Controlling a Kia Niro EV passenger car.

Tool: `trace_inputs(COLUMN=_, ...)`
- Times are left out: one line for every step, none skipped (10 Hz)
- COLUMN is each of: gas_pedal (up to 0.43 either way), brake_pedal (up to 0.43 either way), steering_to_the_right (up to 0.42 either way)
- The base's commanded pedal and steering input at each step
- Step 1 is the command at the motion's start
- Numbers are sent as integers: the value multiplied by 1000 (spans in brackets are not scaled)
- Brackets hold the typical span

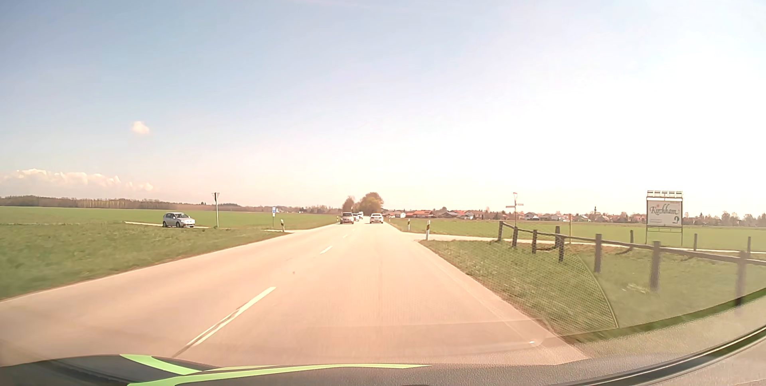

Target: Follow the waypoints while adhering to traffic rules and regulations

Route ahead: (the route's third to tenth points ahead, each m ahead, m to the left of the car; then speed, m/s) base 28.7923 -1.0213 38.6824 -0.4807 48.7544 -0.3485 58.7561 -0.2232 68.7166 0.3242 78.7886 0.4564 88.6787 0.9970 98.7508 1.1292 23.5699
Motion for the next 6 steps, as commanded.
trace_inputs(gas_pedal=228, brake_pedal=0, steering_to_the_right=0)
trace_inputs(gas_pedal=220, brake_pedal=0, steering_to_the_right=0)
trace_inputs(gas_pedal=209, brake_pedal=0, steering_to_the_right=0)
trace_inputs(gas_pedal=209, brake_pedal=0, steering_to_the_right=0)
trace_inputs(gas_pedal=197, brake_pedal=0, steering_to_the_right=0)
trace_inputs(gas_pedal=197, brake_pedal=0, steering_to_the_right=0)
